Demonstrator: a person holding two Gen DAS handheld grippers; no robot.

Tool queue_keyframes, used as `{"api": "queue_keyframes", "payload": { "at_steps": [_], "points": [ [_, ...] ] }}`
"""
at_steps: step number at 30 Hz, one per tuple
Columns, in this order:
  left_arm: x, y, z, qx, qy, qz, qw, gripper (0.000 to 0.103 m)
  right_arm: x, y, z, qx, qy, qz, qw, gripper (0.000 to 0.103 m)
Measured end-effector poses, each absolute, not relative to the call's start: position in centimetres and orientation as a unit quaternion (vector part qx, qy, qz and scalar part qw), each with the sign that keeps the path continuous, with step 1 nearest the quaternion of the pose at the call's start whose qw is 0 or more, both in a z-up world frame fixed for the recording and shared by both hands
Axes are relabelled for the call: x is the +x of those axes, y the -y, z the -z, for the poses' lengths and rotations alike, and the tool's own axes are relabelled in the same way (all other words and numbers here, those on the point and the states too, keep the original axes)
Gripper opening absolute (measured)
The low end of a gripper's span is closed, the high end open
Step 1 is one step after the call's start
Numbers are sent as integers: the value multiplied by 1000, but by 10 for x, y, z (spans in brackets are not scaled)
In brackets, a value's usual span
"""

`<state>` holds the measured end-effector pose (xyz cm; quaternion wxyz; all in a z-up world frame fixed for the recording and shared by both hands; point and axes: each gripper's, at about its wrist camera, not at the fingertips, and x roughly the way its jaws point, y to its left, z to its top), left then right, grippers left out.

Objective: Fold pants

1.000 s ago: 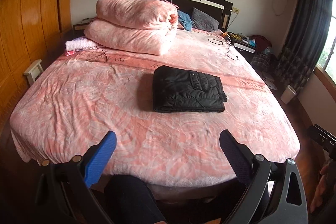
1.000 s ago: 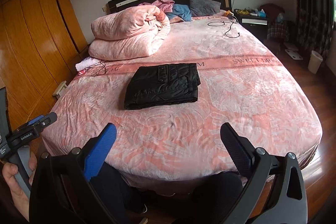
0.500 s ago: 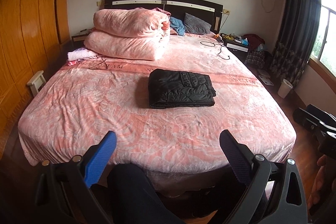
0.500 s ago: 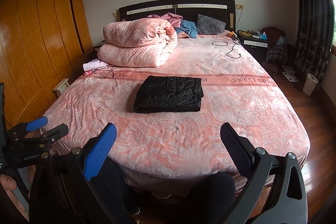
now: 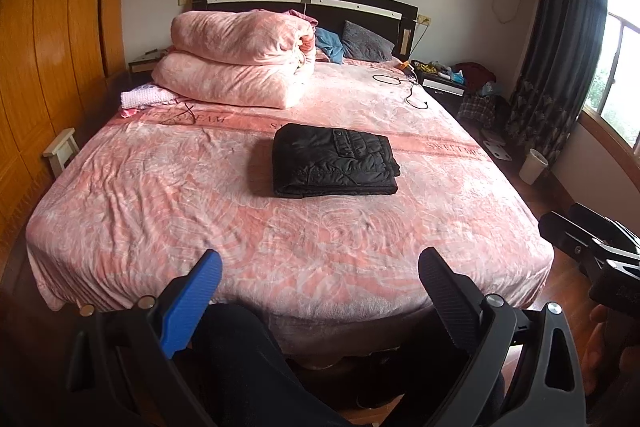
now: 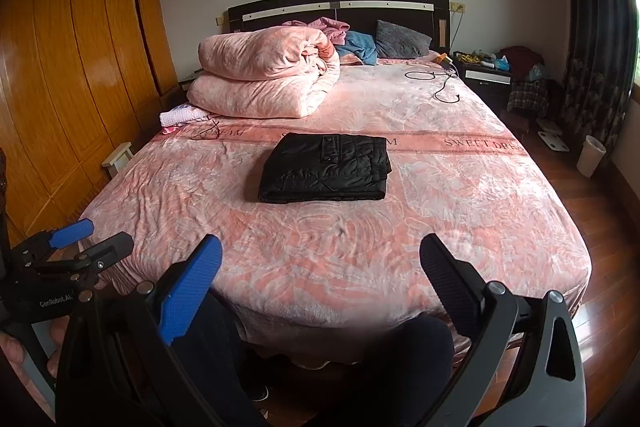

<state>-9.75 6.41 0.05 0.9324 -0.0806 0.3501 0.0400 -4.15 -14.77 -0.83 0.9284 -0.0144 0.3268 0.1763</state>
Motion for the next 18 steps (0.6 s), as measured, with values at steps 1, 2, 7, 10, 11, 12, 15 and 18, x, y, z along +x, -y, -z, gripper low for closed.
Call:
{"api": "queue_keyframes", "payload": {
  "at_steps": [1, 2, 7, 10, 11, 12, 15, 18],
  "points": [
    [-97, -64, 0, -79, -349, -43, 933, 99, -41, 148, 9, -14, -327, -176, 929, 99],
    [-97, -63, 0, -77, -348, -49, 933, 99, -41, 148, 9, -14, -329, -176, 928, 99],
    [-99, -68, 0, -90, -337, -70, 934, 99, -35, 147, 11, -13, -336, -177, 925, 99],
    [-91, -69, 4, -101, -357, -44, 928, 99, -33, 147, 12, -12, -337, -177, 925, 99],
    [-89, -70, 5, -107, -363, -42, 925, 99, -33, 147, 11, -12, -336, -178, 925, 99],
    [-88, -71, 7, -111, -369, -46, 922, 99, -33, 147, 11, -12, -336, -177, 925, 99],
    [-89, -71, 8, -105, -370, -45, 922, 99, -31, 147, 13, -11, -336, -177, 925, 99],
    [-91, -71, 6, -100, -367, -53, 923, 99, -30, 147, 14, -9, -338, -178, 924, 99]
  ]
}}
